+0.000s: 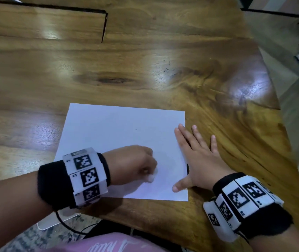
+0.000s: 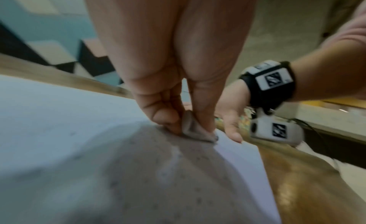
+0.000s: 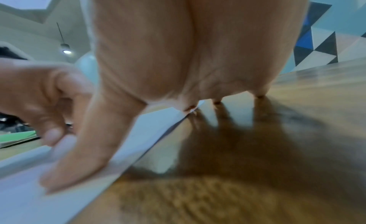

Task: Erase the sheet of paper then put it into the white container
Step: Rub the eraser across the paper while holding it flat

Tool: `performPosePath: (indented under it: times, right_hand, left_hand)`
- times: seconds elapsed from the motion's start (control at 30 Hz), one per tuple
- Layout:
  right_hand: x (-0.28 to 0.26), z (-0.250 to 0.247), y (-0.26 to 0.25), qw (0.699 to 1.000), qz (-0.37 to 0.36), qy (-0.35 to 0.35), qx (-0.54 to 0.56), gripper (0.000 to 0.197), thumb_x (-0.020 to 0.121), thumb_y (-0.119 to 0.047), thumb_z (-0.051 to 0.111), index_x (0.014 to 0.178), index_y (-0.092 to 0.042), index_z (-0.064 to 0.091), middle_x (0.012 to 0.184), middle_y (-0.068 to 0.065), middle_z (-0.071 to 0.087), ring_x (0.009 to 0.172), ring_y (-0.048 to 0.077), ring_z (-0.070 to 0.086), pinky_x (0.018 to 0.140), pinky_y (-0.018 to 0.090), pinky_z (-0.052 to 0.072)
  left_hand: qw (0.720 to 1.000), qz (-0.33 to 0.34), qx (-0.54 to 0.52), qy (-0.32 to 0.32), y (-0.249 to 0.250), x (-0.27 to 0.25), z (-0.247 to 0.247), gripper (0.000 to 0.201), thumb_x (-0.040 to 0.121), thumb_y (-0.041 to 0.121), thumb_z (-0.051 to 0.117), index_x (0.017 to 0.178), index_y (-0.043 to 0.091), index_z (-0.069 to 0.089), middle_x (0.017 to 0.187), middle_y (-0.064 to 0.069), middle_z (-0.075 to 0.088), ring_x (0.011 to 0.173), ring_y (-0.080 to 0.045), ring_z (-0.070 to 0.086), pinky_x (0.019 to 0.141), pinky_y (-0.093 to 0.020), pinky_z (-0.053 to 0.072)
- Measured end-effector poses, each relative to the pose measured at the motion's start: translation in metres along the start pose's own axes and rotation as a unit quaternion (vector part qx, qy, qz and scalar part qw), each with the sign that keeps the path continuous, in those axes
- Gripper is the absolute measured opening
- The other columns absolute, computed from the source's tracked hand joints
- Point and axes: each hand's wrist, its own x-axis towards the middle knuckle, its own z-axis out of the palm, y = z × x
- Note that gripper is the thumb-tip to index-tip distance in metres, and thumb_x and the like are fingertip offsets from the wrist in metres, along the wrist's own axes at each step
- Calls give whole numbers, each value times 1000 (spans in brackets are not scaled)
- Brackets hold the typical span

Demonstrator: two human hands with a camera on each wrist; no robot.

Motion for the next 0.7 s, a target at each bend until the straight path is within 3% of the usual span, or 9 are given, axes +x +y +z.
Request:
performPosePath:
  times: [0.07,0.2,0.3,0.4,0.5,0.57,0.63,0.7]
  right_hand:
    - [1,-2,-1,1000,5,22,10,139,56,-70,71,145,-29,-27,148,-20,-35,136,12,-37,111,56,-18]
    - [5,-7,-6,998,17,63,-3,136,54,-71,72,147,-30,-18,152,-18,-13,143,17,-19,113,57,-13]
    - [7,-10,-8,998,23,59,1,139,51,-69,75,147,-31,-18,147,-17,-9,143,19,-14,113,61,-6]
    - [7,-12,-11,998,29,56,0,139,51,-68,76,147,-31,-17,146,-18,-9,142,19,-13,112,64,-2]
    - [7,-12,-11,998,30,57,-1,138,52,-68,76,148,-32,-17,146,-17,-10,142,18,-13,112,64,0]
    - [7,-11,-10,998,30,53,2,138,52,-68,75,147,-32,-18,146,-17,-11,142,18,-14,112,65,-1]
    - [7,-10,-9,998,28,52,5,139,52,-68,76,147,-31,-18,147,-16,-11,143,18,-15,111,65,-2]
    - [8,-9,-9,998,27,55,8,139,52,-67,76,147,-31,-18,148,-15,-11,143,19,-16,111,65,-3]
  left_hand:
    - [997,-44,-30,50,-8,-5,-1,4,79,24,64,77,20,66,78,8,51,76,-13,55,73,-28,45]
    - [991,-87,-76,72,-4,-2,-14,8,78,25,66,83,20,66,78,4,54,72,-12,52,69,-24,40]
    - [983,-108,-49,137,-5,21,-32,17,77,23,66,91,14,66,74,2,55,70,-13,48,63,-23,31]
    - [972,-134,-40,189,-7,54,-46,17,77,21,66,91,12,64,78,-1,54,76,-20,51,63,-24,31]
    - [975,-138,-14,172,-2,73,-45,15,80,18,61,90,7,62,86,-6,51,84,-25,51,67,-25,32]
    - [982,-115,-11,149,2,64,-35,11,80,16,57,82,6,61,83,-9,51,84,-29,54,66,-27,33]
    - [991,-91,-30,97,2,42,-18,16,81,18,53,76,5,60,82,-14,55,82,-31,54,66,-29,35]
    - [989,-105,-105,13,4,18,0,20,85,15,48,83,-1,60,93,-23,60,87,-29,51,69,-28,36]
